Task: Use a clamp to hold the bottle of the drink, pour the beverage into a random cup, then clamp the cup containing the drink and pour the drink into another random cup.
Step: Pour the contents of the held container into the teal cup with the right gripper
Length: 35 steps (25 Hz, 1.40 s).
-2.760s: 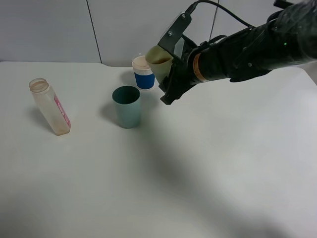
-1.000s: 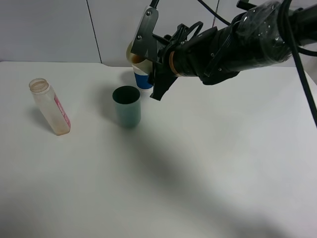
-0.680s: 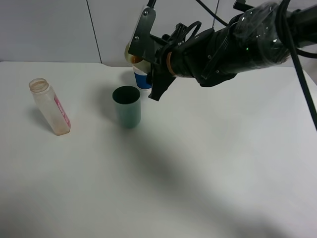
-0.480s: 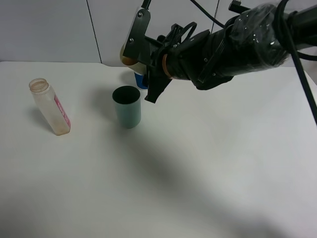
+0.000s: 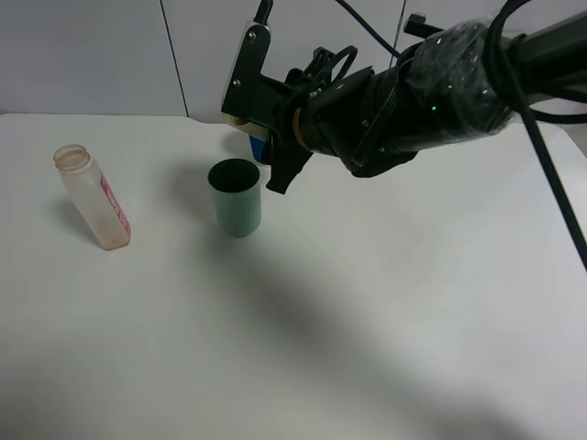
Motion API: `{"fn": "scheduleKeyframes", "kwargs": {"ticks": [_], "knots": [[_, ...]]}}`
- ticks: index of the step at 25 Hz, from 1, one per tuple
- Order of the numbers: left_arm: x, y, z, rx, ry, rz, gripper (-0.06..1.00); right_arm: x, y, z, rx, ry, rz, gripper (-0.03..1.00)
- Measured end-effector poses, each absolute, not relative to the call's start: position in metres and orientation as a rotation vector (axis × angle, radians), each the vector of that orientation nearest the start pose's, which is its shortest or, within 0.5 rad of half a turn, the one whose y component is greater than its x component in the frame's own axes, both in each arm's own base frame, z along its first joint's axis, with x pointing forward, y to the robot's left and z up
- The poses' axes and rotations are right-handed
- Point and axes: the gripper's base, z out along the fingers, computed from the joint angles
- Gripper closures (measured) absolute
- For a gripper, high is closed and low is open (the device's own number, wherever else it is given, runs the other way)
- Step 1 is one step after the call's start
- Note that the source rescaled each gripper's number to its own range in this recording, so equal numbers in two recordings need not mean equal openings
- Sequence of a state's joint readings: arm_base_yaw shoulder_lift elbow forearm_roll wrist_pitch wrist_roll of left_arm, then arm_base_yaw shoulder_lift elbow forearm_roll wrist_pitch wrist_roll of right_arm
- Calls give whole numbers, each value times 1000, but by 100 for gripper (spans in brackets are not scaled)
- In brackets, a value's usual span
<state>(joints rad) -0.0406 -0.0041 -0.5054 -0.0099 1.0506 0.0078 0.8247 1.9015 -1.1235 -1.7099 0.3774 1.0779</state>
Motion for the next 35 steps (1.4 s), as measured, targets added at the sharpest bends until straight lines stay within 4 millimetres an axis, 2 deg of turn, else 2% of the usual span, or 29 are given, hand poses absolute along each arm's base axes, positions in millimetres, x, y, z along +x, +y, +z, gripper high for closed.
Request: {"fn": "scheduleKeyframes", "kwargs": {"ticks": [3,8,26,35], "knots": [[-6,-1,280,49,2024,-33,2,298,280,180,-1308,1740,-308,97],[-6,-1,280,49,2024,-33,2,302,289,190,-1321,1687,-316,97],[-6,-1,280,49,2024,-33,2,300,292,189,-1497,1550,-444,97],[-6,-1,280,49,2024,-33,2,301,290,190,-1484,1554,-476,97]]}}
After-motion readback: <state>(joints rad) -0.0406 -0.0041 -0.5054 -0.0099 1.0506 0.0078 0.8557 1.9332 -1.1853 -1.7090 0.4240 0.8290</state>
